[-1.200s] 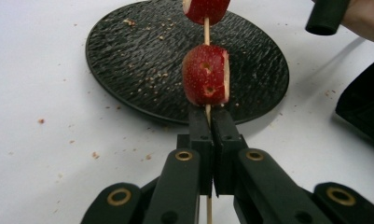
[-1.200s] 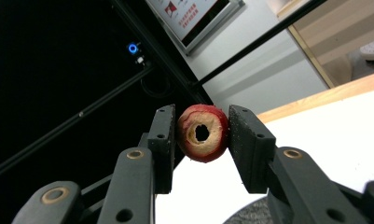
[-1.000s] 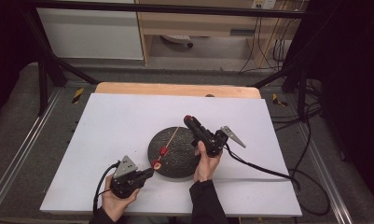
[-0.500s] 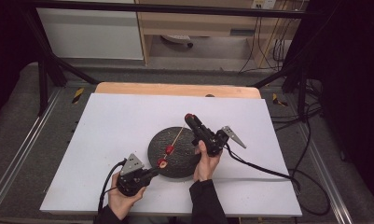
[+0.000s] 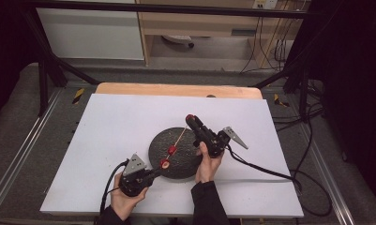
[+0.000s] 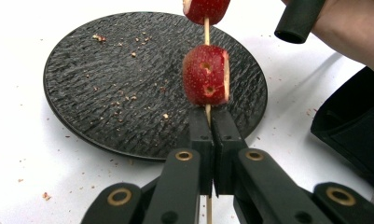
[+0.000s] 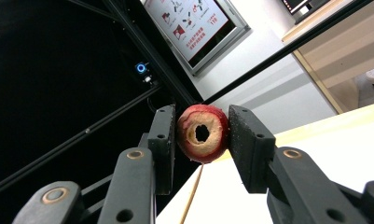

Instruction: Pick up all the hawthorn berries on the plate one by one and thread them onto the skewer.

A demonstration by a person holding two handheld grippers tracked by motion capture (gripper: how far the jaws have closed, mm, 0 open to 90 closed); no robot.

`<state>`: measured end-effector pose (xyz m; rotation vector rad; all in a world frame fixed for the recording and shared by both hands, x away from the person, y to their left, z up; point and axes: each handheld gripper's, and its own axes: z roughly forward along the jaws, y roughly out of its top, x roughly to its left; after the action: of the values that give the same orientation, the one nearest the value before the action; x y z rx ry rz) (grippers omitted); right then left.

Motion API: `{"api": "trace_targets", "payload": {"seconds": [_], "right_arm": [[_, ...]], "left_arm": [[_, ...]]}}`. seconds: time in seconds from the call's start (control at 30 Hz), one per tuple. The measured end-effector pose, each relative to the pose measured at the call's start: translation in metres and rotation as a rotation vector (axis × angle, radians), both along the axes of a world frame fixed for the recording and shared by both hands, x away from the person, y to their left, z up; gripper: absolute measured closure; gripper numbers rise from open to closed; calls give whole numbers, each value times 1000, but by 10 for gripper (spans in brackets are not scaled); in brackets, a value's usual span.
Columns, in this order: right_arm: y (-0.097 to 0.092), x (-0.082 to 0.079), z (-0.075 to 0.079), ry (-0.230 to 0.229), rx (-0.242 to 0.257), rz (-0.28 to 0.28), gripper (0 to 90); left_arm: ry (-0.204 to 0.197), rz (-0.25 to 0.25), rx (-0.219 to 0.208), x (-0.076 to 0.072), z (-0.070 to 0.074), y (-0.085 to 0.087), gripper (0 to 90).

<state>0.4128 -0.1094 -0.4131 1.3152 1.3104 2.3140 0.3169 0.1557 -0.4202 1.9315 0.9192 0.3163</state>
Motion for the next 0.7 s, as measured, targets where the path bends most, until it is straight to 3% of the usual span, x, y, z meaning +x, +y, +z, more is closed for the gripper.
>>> {"api": "trace_targets", "payload": {"seconds": [0.7], "right_arm": [[0,0,0,4,-30,17,636]], "left_arm": [[-11,8,-8,2,3,-3,884]]}}
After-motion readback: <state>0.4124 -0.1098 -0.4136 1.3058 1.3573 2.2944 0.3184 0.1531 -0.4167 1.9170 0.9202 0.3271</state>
